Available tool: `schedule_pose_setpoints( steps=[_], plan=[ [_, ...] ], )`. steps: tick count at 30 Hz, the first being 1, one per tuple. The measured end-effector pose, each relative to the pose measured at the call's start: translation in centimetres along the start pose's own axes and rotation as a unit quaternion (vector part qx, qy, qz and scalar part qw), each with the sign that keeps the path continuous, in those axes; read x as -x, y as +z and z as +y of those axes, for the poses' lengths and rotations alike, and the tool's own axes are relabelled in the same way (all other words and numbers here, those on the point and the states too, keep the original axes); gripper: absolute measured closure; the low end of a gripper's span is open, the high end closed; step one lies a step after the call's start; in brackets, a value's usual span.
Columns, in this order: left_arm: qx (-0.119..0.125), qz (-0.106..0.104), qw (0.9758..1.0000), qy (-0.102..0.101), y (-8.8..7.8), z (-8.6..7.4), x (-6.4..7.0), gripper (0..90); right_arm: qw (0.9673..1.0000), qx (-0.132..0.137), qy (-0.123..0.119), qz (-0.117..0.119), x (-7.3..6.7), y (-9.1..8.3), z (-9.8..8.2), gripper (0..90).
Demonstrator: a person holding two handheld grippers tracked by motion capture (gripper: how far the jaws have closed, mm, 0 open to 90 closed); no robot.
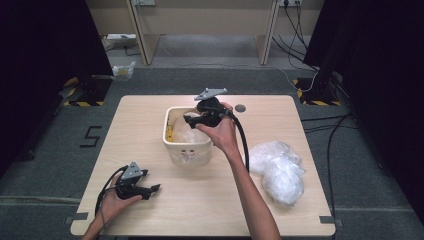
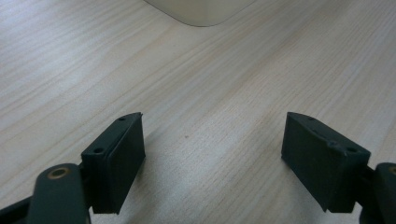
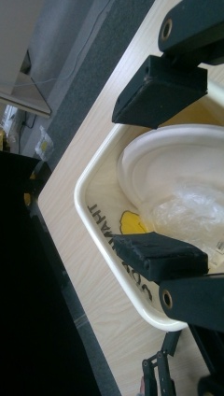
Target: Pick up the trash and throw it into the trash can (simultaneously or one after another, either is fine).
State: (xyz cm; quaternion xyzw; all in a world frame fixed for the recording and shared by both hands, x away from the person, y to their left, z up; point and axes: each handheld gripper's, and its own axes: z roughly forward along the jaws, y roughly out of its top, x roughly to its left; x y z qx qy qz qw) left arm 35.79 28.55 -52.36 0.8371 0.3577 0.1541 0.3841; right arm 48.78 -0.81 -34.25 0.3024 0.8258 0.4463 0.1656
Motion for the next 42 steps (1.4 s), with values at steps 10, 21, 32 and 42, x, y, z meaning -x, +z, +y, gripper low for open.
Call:
schedule_pose_setpoints(
  steps=[10, 21, 32, 42],
  plan=[
    [-0.001, -0.001, 1.0000, 0.000, 0.0, 0.0, 0.0, 20.3, 0.9999, 0.003, 0.001, -0.012, 0.7, -3.2, -1.7, 34.6],
    [-0.001, -0.001, 1.0000, 0.000, 0.0, 0.0, 0.0, 20.4, 0.9996, 0.002, -0.002, -0.028, 1.4, -6.7, -4.4, 34.4],
    [-0.001, -0.001, 1.0000, 0.000, 0.0, 0.0, 0.0, 20.4, 0.9986, 0.004, 0.005, -0.052, 2.2, -10.2, -7.5, 34.1],
    [-0.002, 0.000, 1.0000, 0.001, 0.0, 0.0, 0.0, 20.4, 0.9959, -0.004, 0.028, -0.086, 3.3, -13.3, -11.1, 33.6]
  ],
)
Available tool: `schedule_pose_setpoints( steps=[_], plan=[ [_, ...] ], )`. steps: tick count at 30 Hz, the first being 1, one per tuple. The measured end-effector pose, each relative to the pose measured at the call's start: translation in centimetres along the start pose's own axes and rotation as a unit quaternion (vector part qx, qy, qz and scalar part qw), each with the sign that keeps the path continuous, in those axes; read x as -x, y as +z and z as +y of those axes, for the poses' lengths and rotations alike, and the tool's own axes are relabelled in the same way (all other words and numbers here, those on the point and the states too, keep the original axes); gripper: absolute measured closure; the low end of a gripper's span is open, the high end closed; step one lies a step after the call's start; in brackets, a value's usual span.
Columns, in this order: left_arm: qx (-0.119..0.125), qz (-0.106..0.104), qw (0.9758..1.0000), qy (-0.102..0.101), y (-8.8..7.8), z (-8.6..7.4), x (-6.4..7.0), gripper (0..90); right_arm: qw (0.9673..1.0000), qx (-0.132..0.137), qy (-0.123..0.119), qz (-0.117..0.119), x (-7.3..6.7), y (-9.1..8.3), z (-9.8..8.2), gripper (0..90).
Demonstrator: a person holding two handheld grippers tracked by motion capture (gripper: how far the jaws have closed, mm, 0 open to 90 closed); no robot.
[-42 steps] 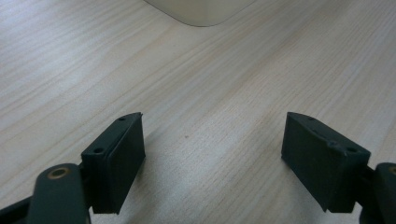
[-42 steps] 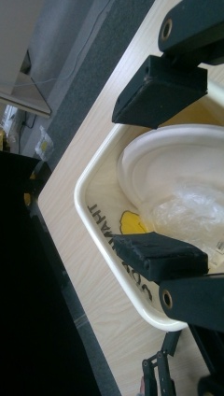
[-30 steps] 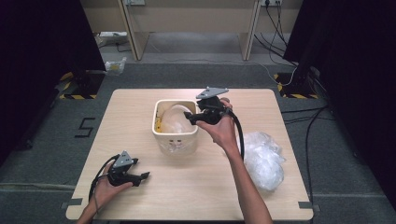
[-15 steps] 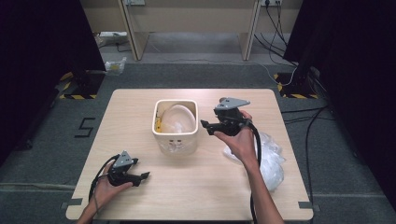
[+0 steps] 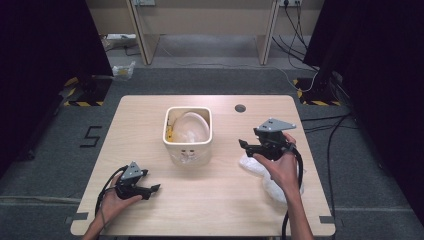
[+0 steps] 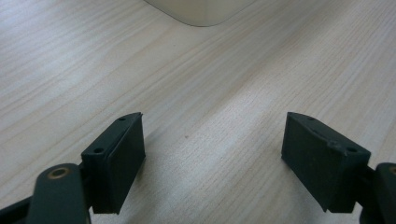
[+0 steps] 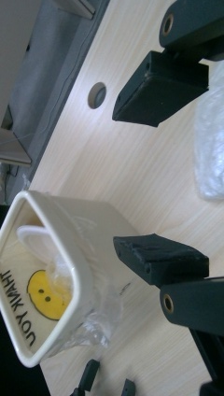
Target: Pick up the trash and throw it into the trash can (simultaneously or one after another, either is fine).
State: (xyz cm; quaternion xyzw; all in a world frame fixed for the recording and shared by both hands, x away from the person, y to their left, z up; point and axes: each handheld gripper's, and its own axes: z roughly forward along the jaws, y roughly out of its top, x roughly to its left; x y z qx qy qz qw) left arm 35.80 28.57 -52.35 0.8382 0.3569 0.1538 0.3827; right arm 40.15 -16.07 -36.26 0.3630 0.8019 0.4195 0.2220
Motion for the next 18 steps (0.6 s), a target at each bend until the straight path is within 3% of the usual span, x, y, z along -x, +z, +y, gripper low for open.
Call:
schedule_pose_setpoints(
  steps=[13, 18],
  plan=[
    [-0.001, 0.000, 1.0000, 0.001, 0.0, 0.0, 0.0, 20.4, 0.9991, 0.010, 0.038, -0.018, 0.8, -2.0, -4.8, 32.4],
    [0.000, 0.000, 1.0000, 0.000, 0.0, 0.0, 0.0, 20.3, 0.9986, 0.005, 0.045, -0.026, 1.3, -2.2, -5.9, 32.1]
  ],
)
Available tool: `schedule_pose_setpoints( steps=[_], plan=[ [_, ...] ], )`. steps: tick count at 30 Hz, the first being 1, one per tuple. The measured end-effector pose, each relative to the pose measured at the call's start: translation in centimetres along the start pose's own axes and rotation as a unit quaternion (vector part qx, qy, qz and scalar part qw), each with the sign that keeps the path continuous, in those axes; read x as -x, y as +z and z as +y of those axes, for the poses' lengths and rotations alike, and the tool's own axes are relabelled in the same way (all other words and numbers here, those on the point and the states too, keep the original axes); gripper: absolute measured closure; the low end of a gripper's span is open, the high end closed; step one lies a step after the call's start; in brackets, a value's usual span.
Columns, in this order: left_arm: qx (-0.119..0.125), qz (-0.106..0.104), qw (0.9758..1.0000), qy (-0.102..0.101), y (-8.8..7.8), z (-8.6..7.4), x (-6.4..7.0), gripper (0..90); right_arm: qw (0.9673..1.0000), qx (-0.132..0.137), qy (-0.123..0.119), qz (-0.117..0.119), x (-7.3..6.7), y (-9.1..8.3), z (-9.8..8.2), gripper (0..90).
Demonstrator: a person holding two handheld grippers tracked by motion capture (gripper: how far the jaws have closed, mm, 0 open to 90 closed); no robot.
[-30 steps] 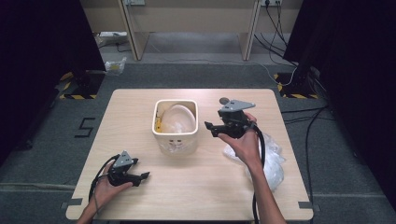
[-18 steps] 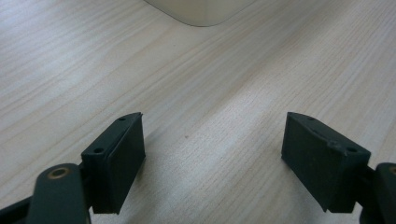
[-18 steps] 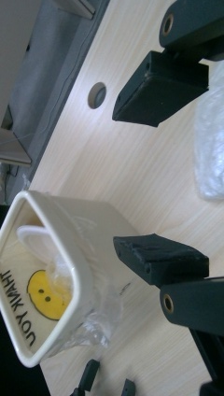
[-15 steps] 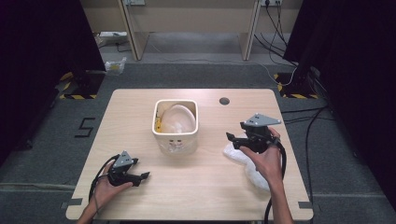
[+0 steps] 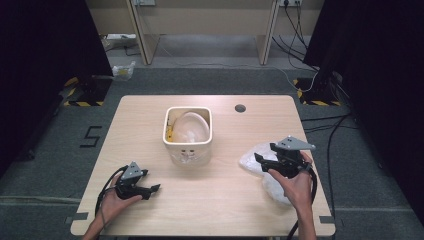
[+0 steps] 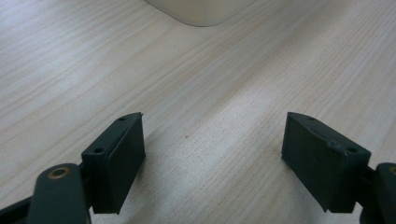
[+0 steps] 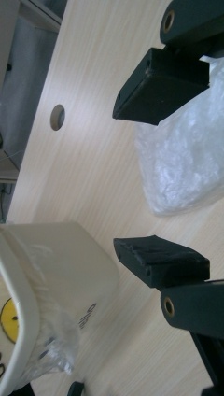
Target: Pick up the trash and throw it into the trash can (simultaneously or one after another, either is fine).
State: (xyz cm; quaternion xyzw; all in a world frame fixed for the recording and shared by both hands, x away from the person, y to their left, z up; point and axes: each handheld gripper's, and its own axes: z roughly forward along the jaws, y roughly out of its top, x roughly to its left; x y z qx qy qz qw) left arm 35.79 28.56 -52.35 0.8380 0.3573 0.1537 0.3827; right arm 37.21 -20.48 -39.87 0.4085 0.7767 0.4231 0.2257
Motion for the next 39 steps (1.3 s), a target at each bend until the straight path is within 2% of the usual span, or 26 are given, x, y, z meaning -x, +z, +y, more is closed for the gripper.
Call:
schedule_pose_setpoints(
  steps=[6, 23, 34, 39],
  plan=[
    [0.000, 0.000, 1.0000, 0.000, 0.0, 0.0, 0.0, 20.4, 0.9998, -0.009, 0.014, -0.011, 0.7, -0.4, -1.2, 30.0],
    [0.000, 0.000, 1.0000, 0.000, 0.0, 0.0, 0.0, 20.4, 0.9988, -0.024, 0.032, -0.029, 1.2, -1.1, -2.8, 24.4],
    [-0.001, 0.000, 1.0000, 0.001, 0.0, 0.0, 0.0, 20.4, 0.9977, -0.039, 0.024, -0.050, 1.0, -0.7, -3.6, 23.6],
    [0.000, 0.000, 1.0000, 0.000, 0.0, 0.0, 0.0, 20.4, 0.9973, -0.047, 0.024, -0.051, 0.9, -0.5, -4.1, 23.4]
  ],
)
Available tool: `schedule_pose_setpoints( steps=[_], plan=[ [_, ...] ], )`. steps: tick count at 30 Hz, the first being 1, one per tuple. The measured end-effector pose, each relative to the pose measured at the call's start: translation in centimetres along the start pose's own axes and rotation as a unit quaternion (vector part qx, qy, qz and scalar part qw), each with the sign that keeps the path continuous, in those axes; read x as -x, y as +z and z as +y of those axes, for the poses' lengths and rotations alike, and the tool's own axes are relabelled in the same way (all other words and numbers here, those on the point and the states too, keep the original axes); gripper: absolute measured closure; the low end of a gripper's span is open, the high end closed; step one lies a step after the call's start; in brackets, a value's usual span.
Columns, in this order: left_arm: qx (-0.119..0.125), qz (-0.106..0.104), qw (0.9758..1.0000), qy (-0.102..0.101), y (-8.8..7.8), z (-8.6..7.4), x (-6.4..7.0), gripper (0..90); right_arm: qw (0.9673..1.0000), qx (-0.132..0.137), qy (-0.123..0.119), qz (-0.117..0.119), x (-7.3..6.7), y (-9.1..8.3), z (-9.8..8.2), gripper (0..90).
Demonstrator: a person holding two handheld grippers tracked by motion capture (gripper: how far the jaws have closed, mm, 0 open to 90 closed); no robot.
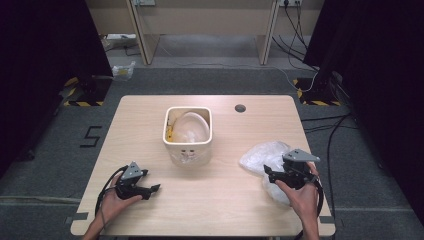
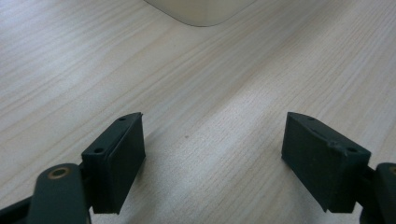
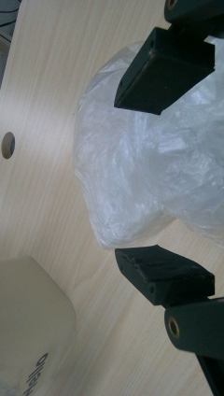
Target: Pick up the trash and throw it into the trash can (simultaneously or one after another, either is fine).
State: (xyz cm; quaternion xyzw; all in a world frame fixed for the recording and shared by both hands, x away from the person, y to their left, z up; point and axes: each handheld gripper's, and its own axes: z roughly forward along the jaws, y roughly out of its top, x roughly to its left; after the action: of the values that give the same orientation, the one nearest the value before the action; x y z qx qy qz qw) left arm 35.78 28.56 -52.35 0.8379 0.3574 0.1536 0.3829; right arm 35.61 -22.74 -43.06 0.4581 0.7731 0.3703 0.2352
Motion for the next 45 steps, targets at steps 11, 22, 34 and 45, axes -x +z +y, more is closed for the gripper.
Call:
schedule_pose_setpoints(
  steps=[11, 22, 34, 45],
  plan=[
    [-0.001, 0.000, 1.0000, 0.001, 0.0, 0.0, 0.0, 20.4, 0.9999, -0.006, 0.004, -0.010, 0.2, -0.4, -0.6, 23.1],
    [0.000, 0.000, 1.0000, 0.000, 0.0, 0.0, 0.0, 20.4, 0.9990, -0.025, 0.011, -0.036, 0.7, -0.4, -1.4, 21.2],
    [0.000, 0.000, 1.0000, 0.000, 0.0, 0.0, 0.0, 20.4, 0.9946, -0.072, 0.032, -0.067, 2.1, 1.1, -3.0, 18.9],
    [0.000, 0.000, 1.0000, 0.000, 0.0, 0.0, 0.0, 20.3, 0.9914, -0.100, 0.066, -0.052, 3.1, 3.1, -4.8, 12.8]
  ],
)
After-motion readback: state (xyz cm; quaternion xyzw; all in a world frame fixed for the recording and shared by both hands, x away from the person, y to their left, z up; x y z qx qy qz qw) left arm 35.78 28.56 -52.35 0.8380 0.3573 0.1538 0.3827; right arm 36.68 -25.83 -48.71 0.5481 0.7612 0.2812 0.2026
